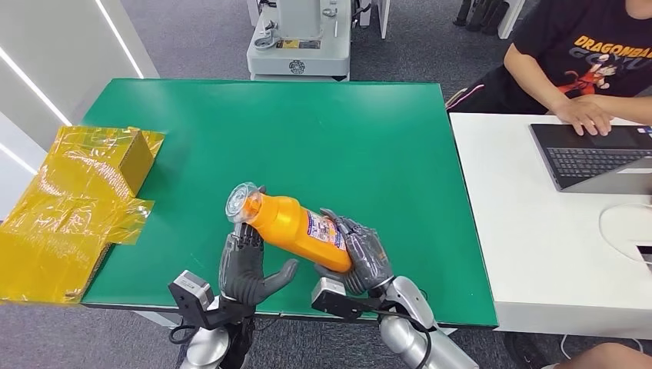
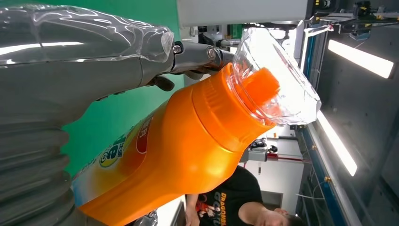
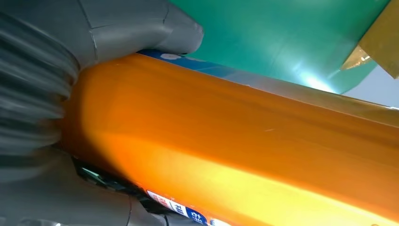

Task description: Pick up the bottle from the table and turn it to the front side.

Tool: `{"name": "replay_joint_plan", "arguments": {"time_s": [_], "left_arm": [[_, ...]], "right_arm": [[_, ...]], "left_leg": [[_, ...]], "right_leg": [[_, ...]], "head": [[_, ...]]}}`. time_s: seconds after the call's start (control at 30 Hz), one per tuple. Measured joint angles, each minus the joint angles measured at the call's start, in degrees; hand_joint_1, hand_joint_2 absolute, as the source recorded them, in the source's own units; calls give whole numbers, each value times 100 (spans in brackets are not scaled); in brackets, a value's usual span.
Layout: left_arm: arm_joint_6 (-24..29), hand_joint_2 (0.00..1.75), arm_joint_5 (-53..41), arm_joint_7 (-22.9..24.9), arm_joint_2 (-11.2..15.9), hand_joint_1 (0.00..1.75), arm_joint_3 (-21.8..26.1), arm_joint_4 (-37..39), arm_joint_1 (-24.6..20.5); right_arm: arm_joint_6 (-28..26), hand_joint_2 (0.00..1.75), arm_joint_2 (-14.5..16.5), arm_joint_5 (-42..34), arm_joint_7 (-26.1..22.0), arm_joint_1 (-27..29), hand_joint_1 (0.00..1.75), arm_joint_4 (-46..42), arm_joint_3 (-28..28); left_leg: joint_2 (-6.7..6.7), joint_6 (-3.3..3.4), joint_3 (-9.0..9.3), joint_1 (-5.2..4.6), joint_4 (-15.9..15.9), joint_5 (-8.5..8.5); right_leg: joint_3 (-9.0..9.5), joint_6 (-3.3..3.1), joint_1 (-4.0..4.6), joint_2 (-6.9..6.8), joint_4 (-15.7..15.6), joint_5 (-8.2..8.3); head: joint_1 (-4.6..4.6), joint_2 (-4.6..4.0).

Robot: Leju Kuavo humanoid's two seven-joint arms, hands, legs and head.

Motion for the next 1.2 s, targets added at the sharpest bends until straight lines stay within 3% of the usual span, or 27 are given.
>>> {"name": "replay_joint_plan", "arguments": {"time_s": [0.3,0.63,1.2], "left_arm": [[3,175,43,-1,24,0,8,80,-21],[3,175,124,39,63,0,127,90,1],[-51,175,32,158,53,0,251,90,38]], "right_arm": [[266,175,32,257,163,-71,175,51,18],[1087,175,153,503,180,-297,175,172,120],[1157,175,344,570,65,-465,175,505,130]], "left_leg": [[0,0,-1,0,0,0],[0,0,-1,1,-1,0],[-1,0,-1,0,0,0]], "right_leg": [[0,0,0,0,0,0],[0,0,0,-1,1,0],[0,0,0,-1,1,0]], "head": [[0,-1],[1,0],[0,0]]}}
